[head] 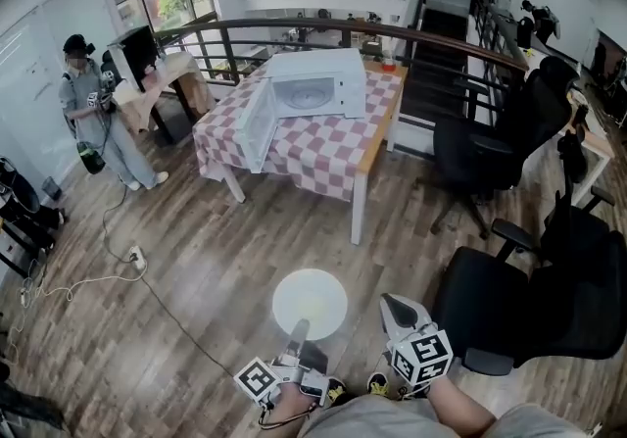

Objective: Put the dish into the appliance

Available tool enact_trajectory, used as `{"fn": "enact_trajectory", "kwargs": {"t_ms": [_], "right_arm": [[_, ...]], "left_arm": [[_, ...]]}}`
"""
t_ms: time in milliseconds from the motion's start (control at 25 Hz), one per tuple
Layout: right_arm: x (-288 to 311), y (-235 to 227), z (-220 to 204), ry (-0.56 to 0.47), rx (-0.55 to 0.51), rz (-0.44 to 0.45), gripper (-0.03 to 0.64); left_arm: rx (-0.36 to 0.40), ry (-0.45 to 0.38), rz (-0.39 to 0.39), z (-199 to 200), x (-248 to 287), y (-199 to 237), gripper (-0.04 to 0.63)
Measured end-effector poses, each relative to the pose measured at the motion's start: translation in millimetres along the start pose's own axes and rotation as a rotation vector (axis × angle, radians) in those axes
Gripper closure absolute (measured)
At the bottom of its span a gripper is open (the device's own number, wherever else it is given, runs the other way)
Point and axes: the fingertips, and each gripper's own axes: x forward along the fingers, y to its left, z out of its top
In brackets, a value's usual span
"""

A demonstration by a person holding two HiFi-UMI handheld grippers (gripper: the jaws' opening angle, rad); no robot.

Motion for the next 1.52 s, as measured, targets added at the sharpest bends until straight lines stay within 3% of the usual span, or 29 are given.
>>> {"fn": "enact_trajectory", "kwargs": {"t_ms": [920,1360,1520], "right_arm": [[39.3,30.3,4.3,-0.077,0.004,-0.009,0.618],[101.5,14.9,15.7,-0.087,0.005,0.011,0.618],[128.3,1.9,20.4,-0.082,0.006,0.012,0.618]], "left_arm": [[-0.016,0.011,-0.035,52.9,1.6,15.6,0.572],[0.031,0.020,-0.039,93.4,58.3,19.4,0.571],[0.010,0.033,-0.043,102.3,89.0,17.8,0.571]]}}
